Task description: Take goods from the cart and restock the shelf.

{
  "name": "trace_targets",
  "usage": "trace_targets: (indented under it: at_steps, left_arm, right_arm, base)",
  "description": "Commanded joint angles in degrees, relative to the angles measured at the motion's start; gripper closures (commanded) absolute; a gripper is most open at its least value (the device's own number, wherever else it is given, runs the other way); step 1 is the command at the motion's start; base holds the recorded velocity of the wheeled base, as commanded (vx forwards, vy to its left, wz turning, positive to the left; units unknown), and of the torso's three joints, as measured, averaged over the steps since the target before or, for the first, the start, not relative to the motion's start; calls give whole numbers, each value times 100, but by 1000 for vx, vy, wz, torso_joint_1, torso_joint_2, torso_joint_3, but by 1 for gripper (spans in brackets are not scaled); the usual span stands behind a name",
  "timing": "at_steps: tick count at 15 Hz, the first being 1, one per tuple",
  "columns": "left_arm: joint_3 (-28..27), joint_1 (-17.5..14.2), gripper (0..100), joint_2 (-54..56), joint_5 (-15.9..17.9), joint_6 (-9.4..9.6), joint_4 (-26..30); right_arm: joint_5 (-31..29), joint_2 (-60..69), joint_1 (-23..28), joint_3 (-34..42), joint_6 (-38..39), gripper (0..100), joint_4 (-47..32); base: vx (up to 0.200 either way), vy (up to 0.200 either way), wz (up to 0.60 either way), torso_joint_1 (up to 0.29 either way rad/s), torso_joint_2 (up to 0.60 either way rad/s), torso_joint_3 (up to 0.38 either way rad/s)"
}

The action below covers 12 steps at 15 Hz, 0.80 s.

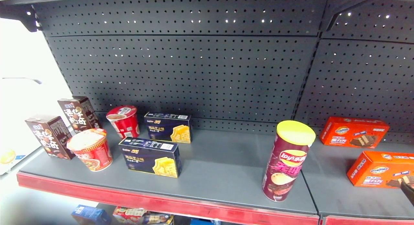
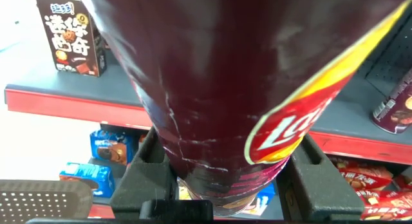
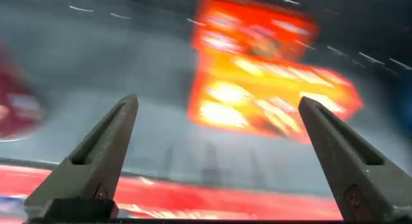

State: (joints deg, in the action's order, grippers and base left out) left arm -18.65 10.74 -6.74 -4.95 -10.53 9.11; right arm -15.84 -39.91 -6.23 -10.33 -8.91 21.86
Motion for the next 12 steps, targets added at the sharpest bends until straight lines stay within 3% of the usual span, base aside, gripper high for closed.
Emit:
trace_targets:
  at_steps: [1,3,5,7,8,9,12]
  left_arm:
    - [-16,-2,100,-55,3,7,-14]
    - [-60,-2,100,-143,47,34,-23]
    - [-385,16,100,-512,495,69,-58]
    - [-675,7,100,-802,847,78,-67]
    - [-772,7,100,-969,934,245,-84]
    - [-789,16,100,-1040,943,359,-102]
    - [-851,51,100,-1154,970,368,-120]
  right_arm:
    - [-262,845,16,31,-14,0,-489]
    - [-289,1231,25,39,-14,0,-1043]
    - [-271,1759,25,39,-14,0,-1781]
    - [-218,1996,16,48,-14,0,-2028]
    - [-201,2066,-27,48,-14,0,-2080]
    - [-201,2075,-36,66,-5,0,-2080]
    - [-201,2102,-45,83,3,0,-2080]
  base:
    - [0,0,0,0,0,0]
    - [0,0,0,0,0,0]
    - [0,0,0,0,0,0]
    - [0,0,0,0,0,0]
    - [0,0,0,0,0,0]
    - [0,0,0,0,0,0]
    - [0,0,-600,5,1,4]
